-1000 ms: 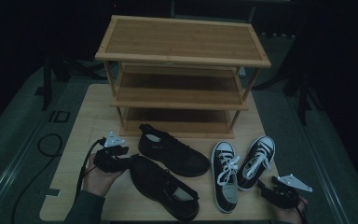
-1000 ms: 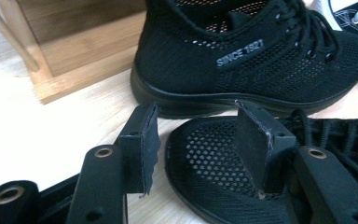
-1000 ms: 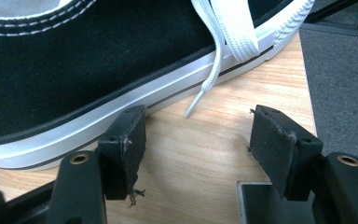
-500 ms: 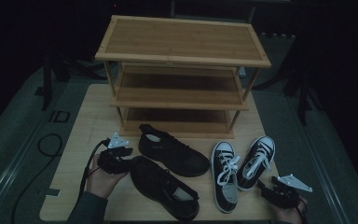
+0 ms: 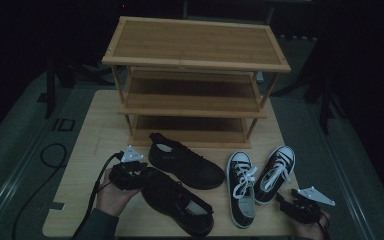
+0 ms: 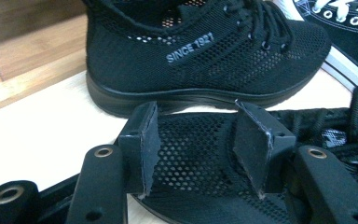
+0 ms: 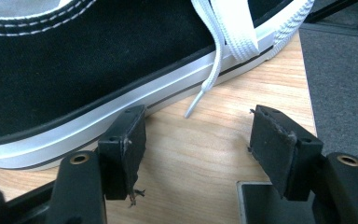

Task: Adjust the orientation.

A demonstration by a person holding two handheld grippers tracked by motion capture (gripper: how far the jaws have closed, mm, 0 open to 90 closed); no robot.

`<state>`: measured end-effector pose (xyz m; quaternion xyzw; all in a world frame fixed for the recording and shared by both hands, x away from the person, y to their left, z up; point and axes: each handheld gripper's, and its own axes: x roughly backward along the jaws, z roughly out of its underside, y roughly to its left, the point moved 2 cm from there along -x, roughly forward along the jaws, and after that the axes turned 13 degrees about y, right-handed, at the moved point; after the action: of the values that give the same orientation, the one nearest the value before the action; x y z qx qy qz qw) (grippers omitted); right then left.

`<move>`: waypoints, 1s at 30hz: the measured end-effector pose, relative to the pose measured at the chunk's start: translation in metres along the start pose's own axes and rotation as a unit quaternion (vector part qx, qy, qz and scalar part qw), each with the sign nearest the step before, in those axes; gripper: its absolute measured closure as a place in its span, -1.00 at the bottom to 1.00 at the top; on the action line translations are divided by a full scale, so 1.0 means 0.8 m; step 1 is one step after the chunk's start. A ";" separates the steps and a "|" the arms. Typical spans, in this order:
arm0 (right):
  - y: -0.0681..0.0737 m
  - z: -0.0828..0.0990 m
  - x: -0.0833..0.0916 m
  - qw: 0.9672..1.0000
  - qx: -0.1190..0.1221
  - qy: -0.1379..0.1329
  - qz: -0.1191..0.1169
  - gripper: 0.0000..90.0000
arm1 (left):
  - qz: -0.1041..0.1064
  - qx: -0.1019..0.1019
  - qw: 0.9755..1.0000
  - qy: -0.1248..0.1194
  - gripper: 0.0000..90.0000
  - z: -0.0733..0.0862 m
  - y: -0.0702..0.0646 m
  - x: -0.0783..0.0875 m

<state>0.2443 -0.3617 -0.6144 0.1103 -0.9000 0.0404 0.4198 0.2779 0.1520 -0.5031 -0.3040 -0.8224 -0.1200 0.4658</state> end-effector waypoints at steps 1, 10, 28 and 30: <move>0.000 0.000 0.000 1.000 0.000 0.000 0.000 -0.21 | 0.003 -0.002 1.000 0.000 0.11 0.000 -0.002 0.000; 0.000 0.000 0.000 1.000 0.000 0.000 0.000 -0.21 | 0.011 -0.006 1.000 -0.001 0.11 0.001 -0.007 0.000; 0.000 0.000 0.000 1.000 0.000 0.000 0.000 -0.21 | 0.007 -0.016 0.999 0.049 0.36 0.009 -0.015 -0.017; 0.000 0.000 0.000 1.000 0.000 0.000 0.000 -0.21 | 0.016 -0.011 0.998 0.058 0.47 0.012 -0.012 -0.019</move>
<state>0.2444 -0.3618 -0.6144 0.1107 -0.8999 0.0406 0.4198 0.2710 0.1429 -0.5201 -0.3149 -0.7875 -0.1388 0.5113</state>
